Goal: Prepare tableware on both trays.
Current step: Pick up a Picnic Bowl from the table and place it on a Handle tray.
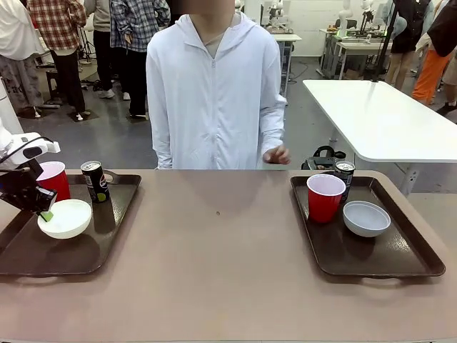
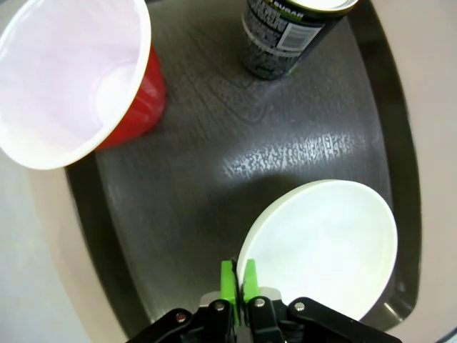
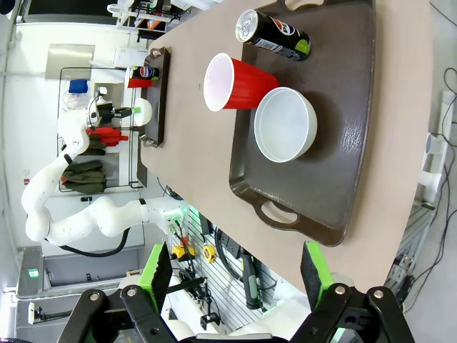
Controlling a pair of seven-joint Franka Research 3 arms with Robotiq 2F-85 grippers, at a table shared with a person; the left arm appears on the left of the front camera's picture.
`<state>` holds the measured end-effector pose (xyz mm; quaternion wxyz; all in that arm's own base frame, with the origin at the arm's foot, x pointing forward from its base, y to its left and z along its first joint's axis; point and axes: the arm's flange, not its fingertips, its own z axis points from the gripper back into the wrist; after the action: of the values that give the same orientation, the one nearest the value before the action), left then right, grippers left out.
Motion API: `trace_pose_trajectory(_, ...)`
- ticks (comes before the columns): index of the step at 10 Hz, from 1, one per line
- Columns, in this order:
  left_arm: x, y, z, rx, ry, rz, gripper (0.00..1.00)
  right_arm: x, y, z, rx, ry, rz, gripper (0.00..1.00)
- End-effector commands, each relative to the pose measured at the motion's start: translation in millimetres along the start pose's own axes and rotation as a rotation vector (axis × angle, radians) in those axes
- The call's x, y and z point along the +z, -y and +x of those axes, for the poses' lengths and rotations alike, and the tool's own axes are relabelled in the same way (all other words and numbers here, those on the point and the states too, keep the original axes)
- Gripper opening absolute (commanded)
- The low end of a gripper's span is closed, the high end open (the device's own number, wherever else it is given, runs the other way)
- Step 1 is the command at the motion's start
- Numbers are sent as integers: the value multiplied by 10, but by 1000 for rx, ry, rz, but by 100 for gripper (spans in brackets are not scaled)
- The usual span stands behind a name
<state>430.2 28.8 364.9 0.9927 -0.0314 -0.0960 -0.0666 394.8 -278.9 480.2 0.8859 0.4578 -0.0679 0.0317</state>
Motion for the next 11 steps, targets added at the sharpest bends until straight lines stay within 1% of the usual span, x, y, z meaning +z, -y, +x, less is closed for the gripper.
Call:
trace_pose_trajectory(1,-44,-60,59,-6,1,-3,0,-44,-25,-35,-18,7,-14,95)
trace_pose_trajectory(2,-23,-37,60,-11,-2,-18,64,-44,-25,-35,-18,7,-14,95)
trace_pose_trajectory(3,13,-20,66,-6,6,-34,64,-44,-25,-35,-18,7,-14,95)
trace_pose_trajectory(4,61,-16,69,1,4,-56,100,-44,-25,-35,-18,7,-14,95)
trace_pose_trajectory(5,90,-16,60,5,-2,-67,68,-44,-25,-35,-18,7,-14,95)
trace_pose_trajectory(6,138,5,40,12,-7,-79,100,-44,-25,-35,-18,7,-14,95)
trace_pose_trajectory(7,215,51,20,6,-18,-89,88,-44,-25,-35,-18,7,-14,95)
trace_pose_trajectory(8,303,95,-15,2,-23,-80,100,-44,-25,-35,-18,7,-14,95)
trace_pose_trajectory(10,460,185,-101,-17,-25,-53,100,-44,-25,-35,-18,7,-14,95)
trace_pose_trajectory(11,559,228,-174,-30,-41,-35,83,-44,-25,-35,-18,7,-14,95)
